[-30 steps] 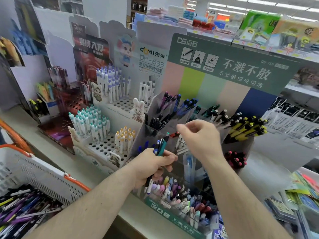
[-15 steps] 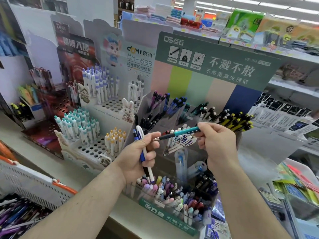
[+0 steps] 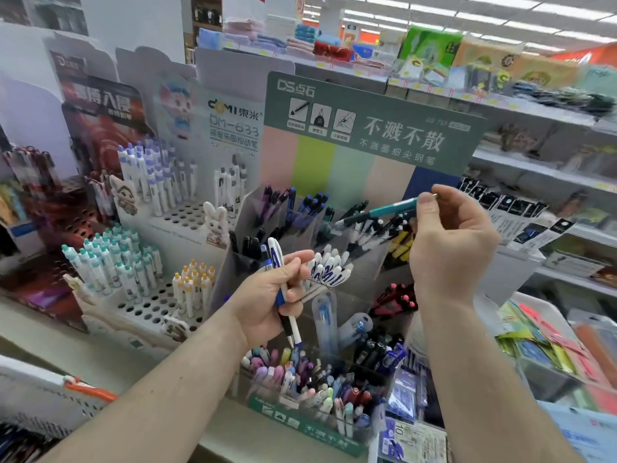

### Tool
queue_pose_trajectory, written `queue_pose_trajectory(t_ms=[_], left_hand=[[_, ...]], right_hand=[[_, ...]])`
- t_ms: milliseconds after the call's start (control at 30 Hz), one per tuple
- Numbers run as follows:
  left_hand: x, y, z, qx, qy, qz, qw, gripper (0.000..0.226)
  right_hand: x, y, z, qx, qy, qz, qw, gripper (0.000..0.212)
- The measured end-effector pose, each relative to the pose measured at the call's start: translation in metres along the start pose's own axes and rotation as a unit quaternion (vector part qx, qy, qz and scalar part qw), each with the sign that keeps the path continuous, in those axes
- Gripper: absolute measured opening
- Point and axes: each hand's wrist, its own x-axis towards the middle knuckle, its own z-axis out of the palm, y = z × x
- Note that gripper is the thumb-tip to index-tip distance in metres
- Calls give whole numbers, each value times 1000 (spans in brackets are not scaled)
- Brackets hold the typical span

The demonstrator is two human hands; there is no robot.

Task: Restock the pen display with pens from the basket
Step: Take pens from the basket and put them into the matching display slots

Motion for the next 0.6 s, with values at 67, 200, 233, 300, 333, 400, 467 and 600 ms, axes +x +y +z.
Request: queue_pose_trajectory(t_ms=[67,200,233,300,333,400,467,600], left_hand=[[2,-1,2,14,1,-3,1000,27],[4,-2,3,28,0,-8,1000,28],[4,-1,2,30,0,-7,1000,27],[2,-1,0,31,2,-7,999,24],[2,-1,0,32,4,-7,999,23],[1,-2,-1,34,6,-8,999,22],[0,-2,-2,37,2,-8,999,25],[-3,-1,-3,46,-6,-4,999,33]], right_hand=[[8,-1,2,-37,11,-60,997,8],[16,0,12,-74,2,-132,989,11],[17,2,15,-81,-3,-141,987,12],[19,8,25,-99,-23,-157,982,15],[19,11,31,-111,-41,-161,980,16],[20,18,42,-143,-86,-167,972,17],[20,25,51,-189,-132,-180,956,15],[22,28,62,-285,-222,-143,921,14]])
